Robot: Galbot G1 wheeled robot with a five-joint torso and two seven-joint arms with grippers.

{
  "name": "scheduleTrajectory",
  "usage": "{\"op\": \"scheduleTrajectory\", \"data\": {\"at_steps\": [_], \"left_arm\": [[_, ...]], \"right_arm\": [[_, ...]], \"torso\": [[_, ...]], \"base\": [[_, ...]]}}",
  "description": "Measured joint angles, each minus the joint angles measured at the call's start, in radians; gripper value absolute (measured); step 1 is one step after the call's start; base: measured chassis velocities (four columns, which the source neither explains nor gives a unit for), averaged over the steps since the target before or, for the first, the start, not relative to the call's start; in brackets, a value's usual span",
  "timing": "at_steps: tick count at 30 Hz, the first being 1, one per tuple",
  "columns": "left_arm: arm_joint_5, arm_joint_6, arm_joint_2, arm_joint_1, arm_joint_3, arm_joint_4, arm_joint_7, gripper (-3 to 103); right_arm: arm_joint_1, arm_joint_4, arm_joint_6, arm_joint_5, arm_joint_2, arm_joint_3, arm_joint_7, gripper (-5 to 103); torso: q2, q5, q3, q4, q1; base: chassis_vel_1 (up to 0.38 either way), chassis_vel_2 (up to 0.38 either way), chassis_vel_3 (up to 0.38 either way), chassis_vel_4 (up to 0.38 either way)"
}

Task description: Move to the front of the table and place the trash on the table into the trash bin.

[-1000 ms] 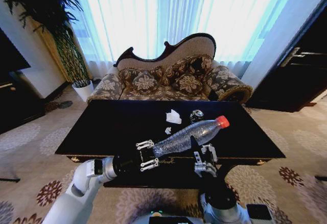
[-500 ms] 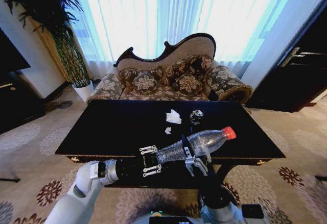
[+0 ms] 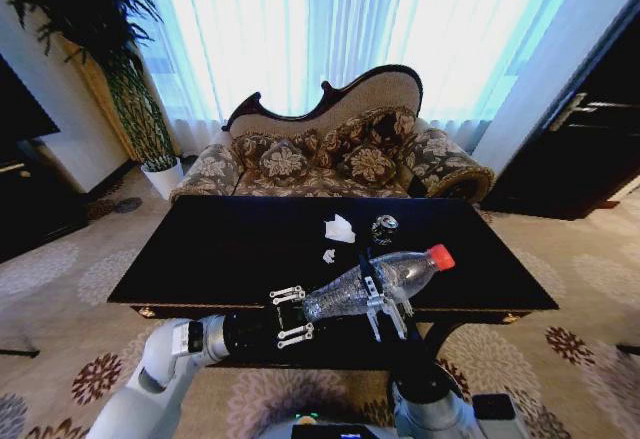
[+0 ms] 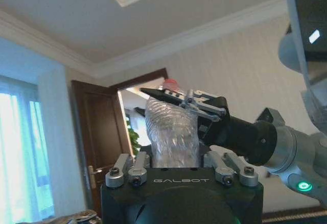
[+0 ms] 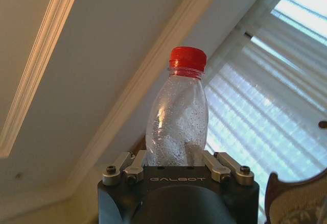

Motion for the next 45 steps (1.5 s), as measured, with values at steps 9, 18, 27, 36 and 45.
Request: {"op": "scheduleTrajectory", "data": {"at_steps": [9,18,27,36,45], "left_arm": [[-0.045,-0.040,-0.077,0.039,-0.085,0.023,-0.009,74],[-0.203,0.004,-0.119,0.014,-0.164,0.006,-0.280,100],[-0.243,0.087,-0.156,0.012,-0.288,-0.061,-0.666,100],[-0.369,0.161,-0.153,0.015,-0.444,-0.083,-0.796,100],[-0.404,0.170,-0.140,0.008,-0.484,-0.089,-0.793,100]], "right_arm": [[0.021,0.000,0.014,0.116,-0.027,0.072,0.011,25],[0.038,0.000,0.068,0.188,-0.059,0.163,-0.092,25],[0.057,-0.037,0.107,0.152,-0.090,0.286,-0.126,25],[0.061,-0.200,0.140,0.180,-0.150,0.369,-0.361,25],[0.077,-0.462,0.160,0.143,-0.202,0.435,-0.542,25]], "torso": [[0.000,0.0001,0.000,0.0000,0.000],[0.000,0.0000,0.000,-0.0001,0.000],[0.000,0.0000,0.000,0.0001,0.000],[0.000,0.0000,0.000,0.0000,0.000],[0.000,-0.0001,0.000,0.0000,0.000]], "base": [[0.000,0.000,0.000,0.000],[0.000,0.000,0.000,0.000],[0.000,0.000,0.000,0.000],[0.000,0.000,0.000,0.000],[0.000,0.000,0.000,0.000]]}}
